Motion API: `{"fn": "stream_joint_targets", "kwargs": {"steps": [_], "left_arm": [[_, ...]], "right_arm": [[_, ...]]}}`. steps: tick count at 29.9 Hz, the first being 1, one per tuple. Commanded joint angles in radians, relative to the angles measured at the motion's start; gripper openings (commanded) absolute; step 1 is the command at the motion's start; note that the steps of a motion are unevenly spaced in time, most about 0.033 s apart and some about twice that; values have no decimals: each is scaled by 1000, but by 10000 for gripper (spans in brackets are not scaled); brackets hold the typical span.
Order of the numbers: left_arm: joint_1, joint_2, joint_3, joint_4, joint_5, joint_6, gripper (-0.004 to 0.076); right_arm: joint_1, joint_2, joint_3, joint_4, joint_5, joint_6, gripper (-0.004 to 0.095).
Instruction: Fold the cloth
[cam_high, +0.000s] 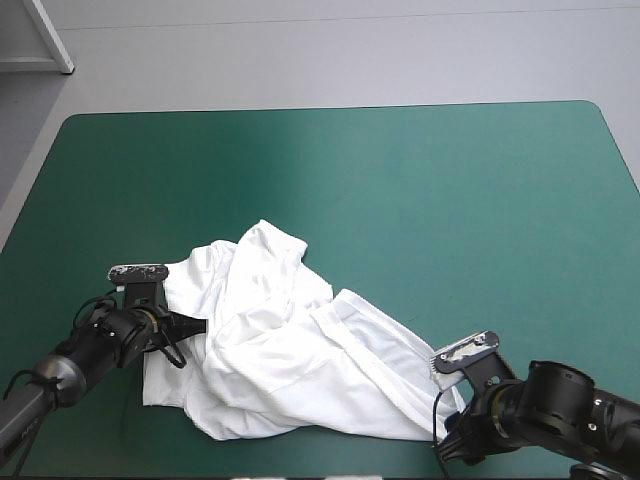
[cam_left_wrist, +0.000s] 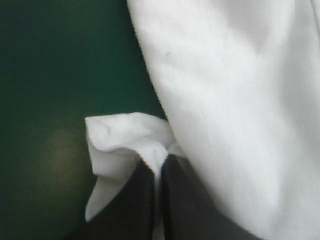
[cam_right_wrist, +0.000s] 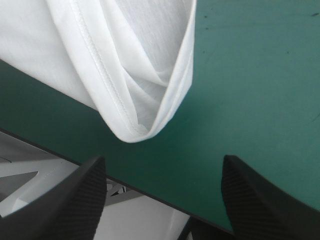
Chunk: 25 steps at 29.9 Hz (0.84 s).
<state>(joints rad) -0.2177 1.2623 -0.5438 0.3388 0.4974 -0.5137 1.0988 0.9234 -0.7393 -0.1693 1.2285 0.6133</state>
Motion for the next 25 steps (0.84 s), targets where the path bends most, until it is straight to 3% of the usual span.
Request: {"fn": "stream_joint_targets", "kwargs": {"steps": [1,9,13,16,21,25], "left_arm": [[12,10,17,28,49,-8,-7],[12,-34,17,26,48,-6,-8],[12,-75,13,26,76,-2,-8],[12,-113,13,28,92,14,-8],[12,-174,0,52,151,19,-10],[12,-209,-29,82,179,25,-10]], "right_arm": [[0,58,-20,-19,-64,-31,610],[0,271,-20,-32,-127,-22,601],[0,351,-20,-32,-167,-11,539],[0,372,-20,-35,-204,-10,394],[0,372,-19,-81,-244,-5,-19],[0,369,-19,-171,-244,43,-18]]}}
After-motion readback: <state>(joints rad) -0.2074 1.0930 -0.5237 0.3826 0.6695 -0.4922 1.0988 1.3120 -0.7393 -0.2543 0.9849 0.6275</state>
